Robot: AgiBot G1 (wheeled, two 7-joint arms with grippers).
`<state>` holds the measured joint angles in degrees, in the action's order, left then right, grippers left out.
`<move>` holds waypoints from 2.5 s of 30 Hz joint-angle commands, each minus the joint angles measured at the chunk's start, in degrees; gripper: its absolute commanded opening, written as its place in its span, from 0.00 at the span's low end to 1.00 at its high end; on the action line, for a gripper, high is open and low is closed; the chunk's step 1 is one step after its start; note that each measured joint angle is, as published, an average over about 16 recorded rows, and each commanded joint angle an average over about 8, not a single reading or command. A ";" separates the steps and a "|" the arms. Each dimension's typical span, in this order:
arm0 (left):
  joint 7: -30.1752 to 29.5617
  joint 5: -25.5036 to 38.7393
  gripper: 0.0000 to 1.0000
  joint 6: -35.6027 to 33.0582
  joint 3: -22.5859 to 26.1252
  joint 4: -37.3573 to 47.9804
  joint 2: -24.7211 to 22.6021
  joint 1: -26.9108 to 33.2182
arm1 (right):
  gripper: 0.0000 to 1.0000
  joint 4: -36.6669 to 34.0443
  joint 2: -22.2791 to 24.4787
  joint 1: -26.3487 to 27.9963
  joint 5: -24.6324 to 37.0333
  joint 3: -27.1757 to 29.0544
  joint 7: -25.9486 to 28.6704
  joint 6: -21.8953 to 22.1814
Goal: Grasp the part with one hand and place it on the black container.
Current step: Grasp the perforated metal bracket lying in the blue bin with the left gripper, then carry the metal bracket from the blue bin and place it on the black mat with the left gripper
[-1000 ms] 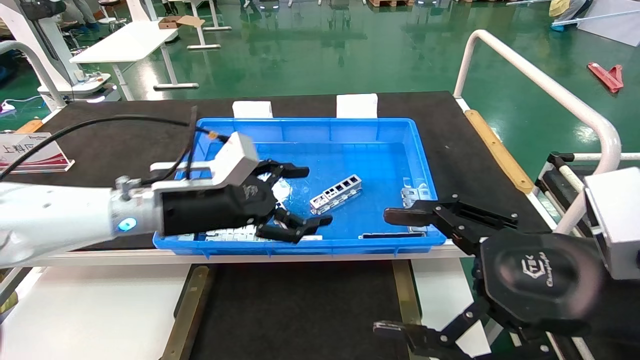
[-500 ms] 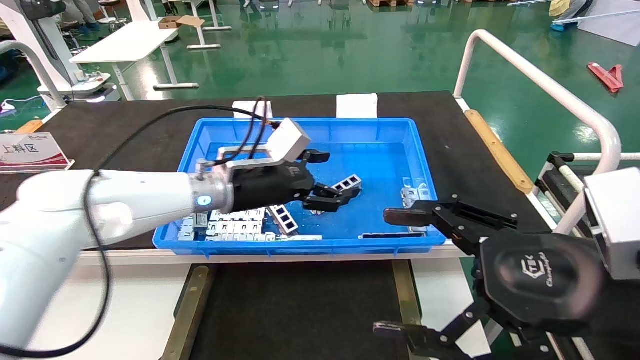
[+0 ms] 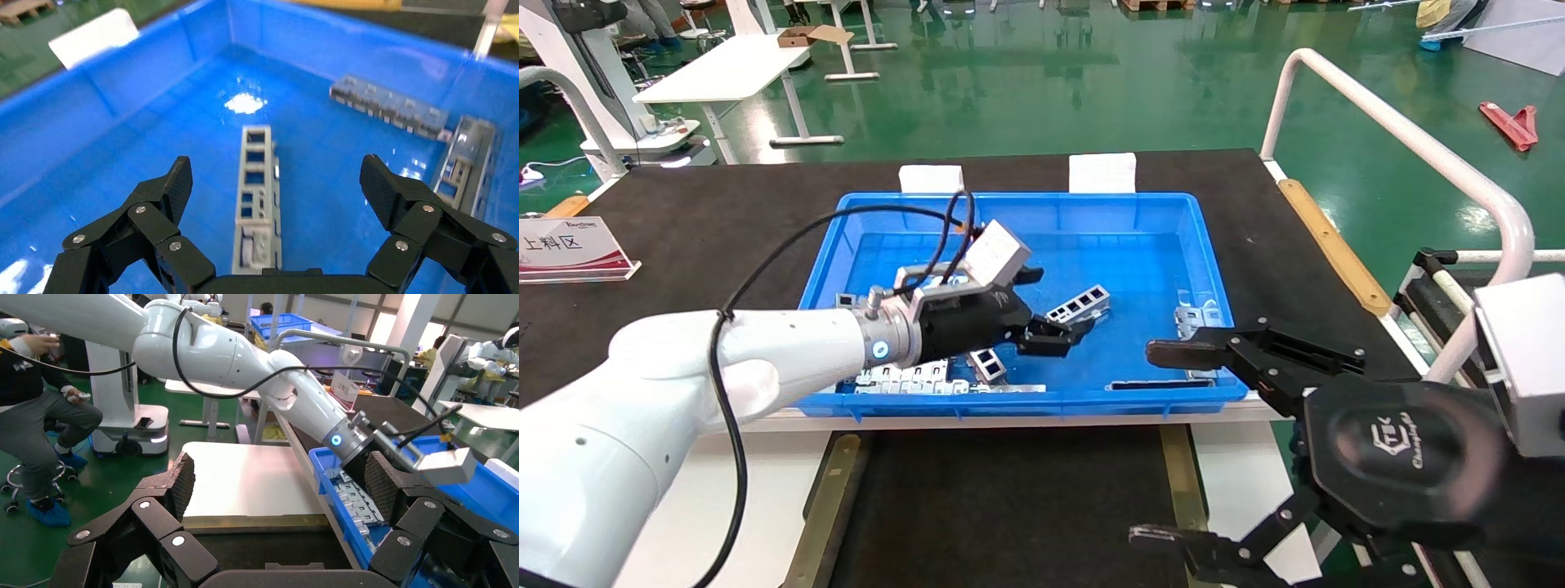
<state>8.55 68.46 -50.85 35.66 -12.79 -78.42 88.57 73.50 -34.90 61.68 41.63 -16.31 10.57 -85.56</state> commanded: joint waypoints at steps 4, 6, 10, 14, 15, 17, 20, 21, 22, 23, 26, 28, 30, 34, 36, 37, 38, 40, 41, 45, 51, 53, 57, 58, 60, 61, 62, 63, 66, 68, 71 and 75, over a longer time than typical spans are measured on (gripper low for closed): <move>-1.81 -1.26 0.72 2.10 2.41 -1.60 -0.04 -1.31 | 0.69 0.00 0.01 0.00 -0.01 -0.02 -0.01 0.01; -2.51 -2.01 0.47 2.91 3.35 -2.18 -0.04 -1.68 | 0.44 0.00 0.01 0.01 -0.02 -0.03 -0.01 0.01; -3.65 -3.46 0.03 4.44 5.24 -3.05 -0.01 -2.25 | 0.00 0.00 0.02 0.01 -0.03 -0.04 -0.02 0.02; -4.47 -4.91 0.00 5.96 7.05 -3.56 0.04 -2.74 | 0.00 0.00 0.02 0.01 -0.04 -0.06 -0.03 0.03; -4.61 -5.25 0.00 6.33 7.49 -3.63 0.05 -2.85 | 0.00 0.00 0.03 0.01 -0.04 -0.06 -0.03 0.03; -4.79 -5.89 0.00 7.04 8.35 -3.70 0.08 -3.06 | 0.00 0.00 0.03 0.02 -0.05 -0.07 -0.04 0.03; -4.92 -6.76 0.00 8.02 9.59 -3.73 0.11 -3.30 | 0.00 0.00 0.03 0.02 -0.06 -0.08 -0.04 0.04; -4.94 -7.03 0.00 8.32 10.01 -3.74 0.12 -3.36 | 0.00 0.00 0.04 0.02 -0.06 -0.09 -0.04 0.04; -4.95 -7.29 0.00 8.58 10.40 -3.75 0.13 -3.40 | 0.00 0.00 0.04 0.02 -0.06 -0.09 -0.04 0.04; -4.97 -7.57 0.00 8.84 10.79 -3.76 0.14 -3.45 | 0.00 0.00 0.04 0.02 -0.06 -0.09 -0.05 0.04; -5.01 -8.42 0.00 9.52 11.90 -3.84 0.15 -3.56 | 0.00 0.00 0.04 0.02 -0.07 -0.10 -0.05 0.05; -5.01 -9.00 0.00 9.91 12.59 -3.92 0.16 -3.63 | 0.00 0.00 0.05 0.02 -0.08 -0.11 -0.06 0.05; -4.99 -9.62 0.00 10.29 13.25 -4.01 0.17 -3.70 | 0.00 0.00 0.05 0.03 -0.08 -0.12 -0.06 0.05; -4.91 -10.82 0.00 10.97 14.51 -4.16 0.18 -3.85 | 0.00 0.00 0.06 0.03 -0.09 -0.13 -0.07 0.06; -4.87 -11.41 0.00 11.31 15.14 -4.20 0.19 -3.91 | 0.00 0.00 0.06 0.03 -0.10 -0.14 -0.07 0.06; -4.85 -11.70 0.00 11.46 15.44 -4.21 0.19 -3.94 | 0.00 0.00 0.06 0.03 -0.10 -0.15 -0.07 0.06; -4.84 -11.99 0.00 11.62 15.74 -4.22 0.19 -3.97 | 0.00 0.00 0.06 0.03 -0.10 -0.15 -0.08 0.07; -4.82 -12.58 0.00 11.92 16.31 -4.22 0.20 -4.02 | 0.00 0.00 0.07 0.03 -0.11 -0.16 -0.08 0.07; -4.82 -12.88 0.00 12.06 16.59 -4.23 0.21 -4.05 | 0.00 0.00 0.07 0.03 -0.11 -0.16 -0.08 0.07; -4.76 -14.13 0.00 12.58 17.60 -4.25 0.22 -4.14 | 0.00 0.00 0.07 0.04 -0.12 -0.18 -0.09 0.08; -4.30 -16.09 0.00 13.59 18.85 -4.42 0.23 -4.17 | 0.00 0.00 0.08 0.04 -0.14 -0.20 -0.10 0.09; -4.01 -16.69 0.00 14.39 19.22 -4.51 0.21 -4.10 | 0.00 0.00 0.09 0.04 -0.14 -0.21 -0.10 0.09; -3.48 -17.88 0.00 16.90 19.92 -4.91 0.18 -3.50 | 0.00 0.00 0.09 0.05 -0.15 -0.22 -0.11 0.10; -3.38 -18.14 0.00 17.56 20.11 -5.05 0.18 -3.26 | 0.00 0.00 0.09 0.05 -0.15 -0.22 -0.11 0.10; -3.18 -18.69 0.00 18.70 20.48 -5.36 0.21 -2.64 | 0.00 0.00 0.10 0.05 -0.16 -0.23 -0.12 0.10; -3.12 -18.99 0.00 19.08 20.63 -5.50 0.24 -2.28 | 0.00 0.00 0.10 0.05 -0.16 -0.23 -0.12 0.10; -3.05 -19.30 0.00 19.31 20.78 -5.61 0.28 -1.87 | 0.00 0.00 0.10 0.05 -0.16 -0.24 -0.12 0.10; -2.96 -19.61 0.00 19.40 20.92 -5.69 0.32 -1.46 | 0.00 0.00 0.10 0.05 -0.17 -0.24 -0.12 0.11; -2.62 -20.59 0.00 18.74 21.17 -5.71 0.54 -0.14 | 0.00 0.00 0.10 0.05 -0.17 -0.25 -0.13 0.11; -2.30 -21.32 0.00 17.52 21.16 -5.52 0.77 0.69 | 0.00 0.00 0.11 0.06 -0.18 -0.26 -0.13 0.11; -1.49 -22.31 0.00 14.55 21.03 -5.01 1.31 1.71 | 0.00 0.00 0.11 0.06 -0.19 -0.27 -0.14 0.12; 0.24 -23.49 0.00 8.13 20.64 -4.56 2.79 2.67 | 0.00 0.00 0.12 0.06 -0.20 -0.28 -0.14 0.12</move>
<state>8.98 44.78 -44.34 56.14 -17.94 -75.17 90.99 73.50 -34.78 61.74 41.44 -16.59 10.43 -85.44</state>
